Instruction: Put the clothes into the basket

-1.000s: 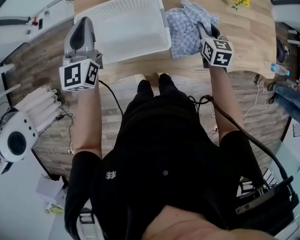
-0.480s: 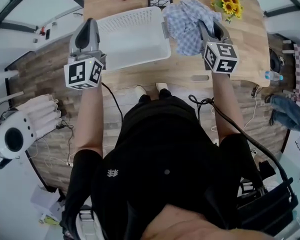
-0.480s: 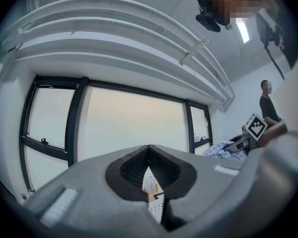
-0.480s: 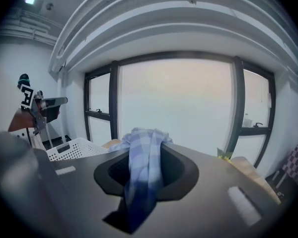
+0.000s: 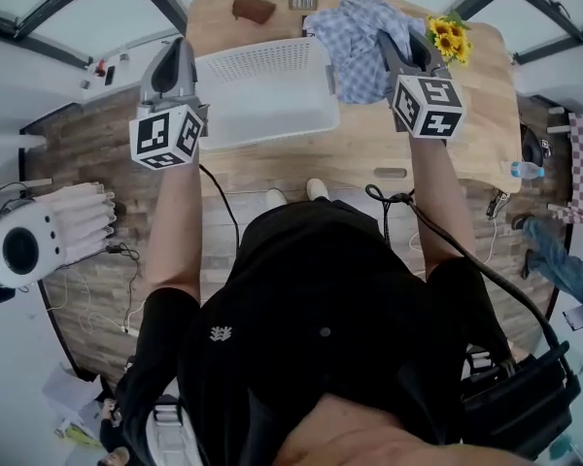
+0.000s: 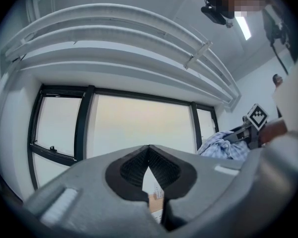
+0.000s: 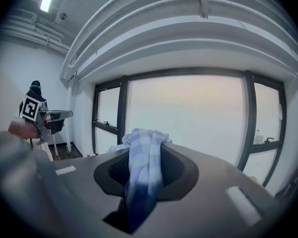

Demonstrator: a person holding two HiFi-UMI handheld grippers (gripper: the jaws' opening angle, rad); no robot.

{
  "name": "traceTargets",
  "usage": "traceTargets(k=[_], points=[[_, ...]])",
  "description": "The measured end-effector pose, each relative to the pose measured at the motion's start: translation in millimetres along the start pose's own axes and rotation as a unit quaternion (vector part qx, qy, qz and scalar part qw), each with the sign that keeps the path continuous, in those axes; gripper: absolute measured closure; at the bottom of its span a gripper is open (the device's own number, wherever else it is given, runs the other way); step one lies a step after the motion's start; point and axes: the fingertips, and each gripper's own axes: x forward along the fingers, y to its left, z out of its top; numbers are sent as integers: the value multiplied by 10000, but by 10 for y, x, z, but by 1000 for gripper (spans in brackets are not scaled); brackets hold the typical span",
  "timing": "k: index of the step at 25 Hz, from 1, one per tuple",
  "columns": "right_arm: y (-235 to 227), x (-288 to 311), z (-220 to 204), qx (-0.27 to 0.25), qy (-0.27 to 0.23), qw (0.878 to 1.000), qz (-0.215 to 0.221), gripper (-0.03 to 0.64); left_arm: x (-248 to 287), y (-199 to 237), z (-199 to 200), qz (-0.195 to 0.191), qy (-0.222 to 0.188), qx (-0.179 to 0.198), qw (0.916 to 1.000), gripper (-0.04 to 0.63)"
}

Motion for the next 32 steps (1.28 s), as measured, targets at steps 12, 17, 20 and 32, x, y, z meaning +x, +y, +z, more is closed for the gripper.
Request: traceTargets(k=[12,17,20,32], points=[[554,152,460,-283,-409,9968,622,522,-260,302,336,372,-234,190,9989,595],[807,223,620,-320,-517,9942,888,522,-437,453,460,574,-291,240,9976,595],[997,285,715,-356,-565,9923,1042,522,-558,589,496,706,-299,248,9967,595],[1627,299,844,-415,-682,9830,1650,522,-990,816,597,1083,-348,311,9930,595]])
